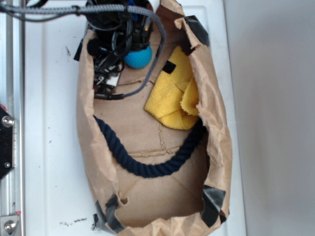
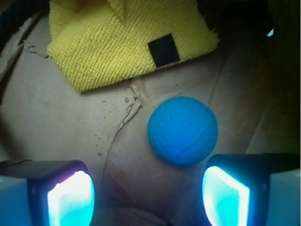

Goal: Grab the blue ball.

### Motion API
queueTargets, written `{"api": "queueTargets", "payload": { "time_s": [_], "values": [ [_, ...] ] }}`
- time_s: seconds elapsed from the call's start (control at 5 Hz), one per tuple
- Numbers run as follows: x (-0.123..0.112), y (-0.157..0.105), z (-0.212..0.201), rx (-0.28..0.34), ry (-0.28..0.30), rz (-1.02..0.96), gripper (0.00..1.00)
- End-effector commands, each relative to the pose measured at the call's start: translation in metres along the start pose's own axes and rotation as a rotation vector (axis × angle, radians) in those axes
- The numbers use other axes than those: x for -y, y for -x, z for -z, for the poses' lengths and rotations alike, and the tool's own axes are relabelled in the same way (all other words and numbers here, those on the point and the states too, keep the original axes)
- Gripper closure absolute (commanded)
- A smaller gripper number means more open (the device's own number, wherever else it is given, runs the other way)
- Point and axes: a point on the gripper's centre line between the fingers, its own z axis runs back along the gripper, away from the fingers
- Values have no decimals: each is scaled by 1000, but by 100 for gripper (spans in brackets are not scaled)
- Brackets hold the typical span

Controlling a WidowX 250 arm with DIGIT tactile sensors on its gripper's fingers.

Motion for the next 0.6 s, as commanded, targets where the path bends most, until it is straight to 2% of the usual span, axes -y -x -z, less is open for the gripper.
{"api": "queueTargets", "payload": {
  "time_s": [0.0,0.2,0.4],
  "values": [
    [-34,-2,-9,65,-82,-59,0],
    [-31,-3,-2,116,-90,-37,0],
    [-36,-12,-1,121,-58,-44,0]
  ]
}}
